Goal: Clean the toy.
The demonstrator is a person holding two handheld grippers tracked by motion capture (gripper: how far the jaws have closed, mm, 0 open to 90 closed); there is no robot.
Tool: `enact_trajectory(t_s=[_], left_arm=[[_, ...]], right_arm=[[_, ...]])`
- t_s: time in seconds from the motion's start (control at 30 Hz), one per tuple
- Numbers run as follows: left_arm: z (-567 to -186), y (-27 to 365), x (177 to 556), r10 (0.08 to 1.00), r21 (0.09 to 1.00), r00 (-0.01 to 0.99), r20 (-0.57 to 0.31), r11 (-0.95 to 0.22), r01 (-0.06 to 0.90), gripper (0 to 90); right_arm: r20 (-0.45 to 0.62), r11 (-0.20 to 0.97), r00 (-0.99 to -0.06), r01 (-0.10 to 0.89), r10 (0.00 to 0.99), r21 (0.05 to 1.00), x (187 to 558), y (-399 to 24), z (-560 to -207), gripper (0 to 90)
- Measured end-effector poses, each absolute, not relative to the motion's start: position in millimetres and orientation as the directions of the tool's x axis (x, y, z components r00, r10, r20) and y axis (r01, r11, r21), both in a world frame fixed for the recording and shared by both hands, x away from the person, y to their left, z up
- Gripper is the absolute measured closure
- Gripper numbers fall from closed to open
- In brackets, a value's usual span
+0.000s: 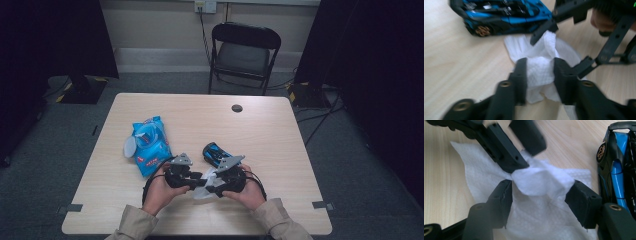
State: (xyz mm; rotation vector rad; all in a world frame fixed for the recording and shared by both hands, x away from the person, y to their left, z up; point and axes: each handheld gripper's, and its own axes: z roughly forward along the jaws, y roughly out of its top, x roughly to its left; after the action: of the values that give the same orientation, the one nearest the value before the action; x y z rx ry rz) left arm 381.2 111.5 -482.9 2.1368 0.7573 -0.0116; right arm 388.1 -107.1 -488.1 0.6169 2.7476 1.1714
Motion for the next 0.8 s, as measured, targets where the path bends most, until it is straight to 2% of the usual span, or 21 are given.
enact_trajectory(t_s=[0.1, 0.2, 0.3, 0.33, 0.4, 0.47, 0.53, 0.6, 0.63, 0.7, 0.77, 0.8], left_arm=[[-482, 113, 380, 0.526, 0.696, 0.811, -0.256, -0.482, 0.532, 84.2], [-481, 121, 381, 0.548, 0.683, 0.798, -0.250, -0.484, 0.547, 86.8], [-481, 131, 380, 0.571, 0.672, 0.781, -0.253, -0.477, 0.566, 87.1], [-481, 133, 379, 0.573, 0.672, 0.780, -0.252, -0.476, 0.567, 87.1], [-480, 138, 377, 0.572, 0.670, 0.779, -0.256, -0.476, 0.569, 87.1], [-480, 139, 375, 0.572, 0.677, 0.780, -0.255, -0.470, 0.567, 87.0], [-479, 139, 374, 0.563, 0.676, 0.788, -0.252, -0.480, 0.559, 86.1], [-478, 138, 373, 0.551, 0.683, 0.797, -0.247, -0.484, 0.546, 83.6], [-477, 138, 373, 0.544, 0.691, 0.805, -0.235, -0.489, 0.532, 79.1], [-477, 136, 375, 0.529, 0.723, 0.818, -0.226, -0.471, 0.505, 62.9], [-477, 133, 376, 0.524, 0.728, 0.818, -0.237, -0.462, 0.507, 56.6], [-478, 131, 376, 0.515, 0.732, 0.822, -0.243, -0.459, 0.504, 50.3]], right_arm=[[0.064, 0.618, -0.911, 0.326, 0.406, 0.716, 388, -111, -484, 33.3], [0.043, 0.617, -0.908, 0.318, 0.418, 0.720, 388, -120, -478, 33.0], [0.031, 0.621, -0.905, 0.316, 0.425, 0.718, 389, -130, -473, 38.6], [0.035, 0.622, -0.907, 0.316, 0.419, 0.716, 389, -133, -473, 43.0], [0.052, 0.617, -0.904, 0.332, 0.425, 0.713, 389, -138, -475, 45.3], [0.066, 0.619, -0.906, 0.337, 0.417, 0.710, 389, -138, -479, 51.9], [0.070, 0.624, -0.908, 0.339, 0.414, 0.704, 389, -135, -483, 52.7], [0.072, 0.639, -0.914, 0.333, 0.398, 0.694, 388, -129, -487, 58.0], [0.065, 0.644, -0.916, 0.326, 0.395, 0.692, 388, -126, -489, 59.6], [0.077, 0.651, -0.919, 0.331, 0.386, 0.683, 389, -122, -491, 65.4], [0.085, 0.641, -0.915, 0.341, 0.396, 0.688, 392, -121, -492, 67.8], [0.089, 0.639, -0.914, 0.343, 0.395, 0.688, 393, -120, -492, 69.0]])
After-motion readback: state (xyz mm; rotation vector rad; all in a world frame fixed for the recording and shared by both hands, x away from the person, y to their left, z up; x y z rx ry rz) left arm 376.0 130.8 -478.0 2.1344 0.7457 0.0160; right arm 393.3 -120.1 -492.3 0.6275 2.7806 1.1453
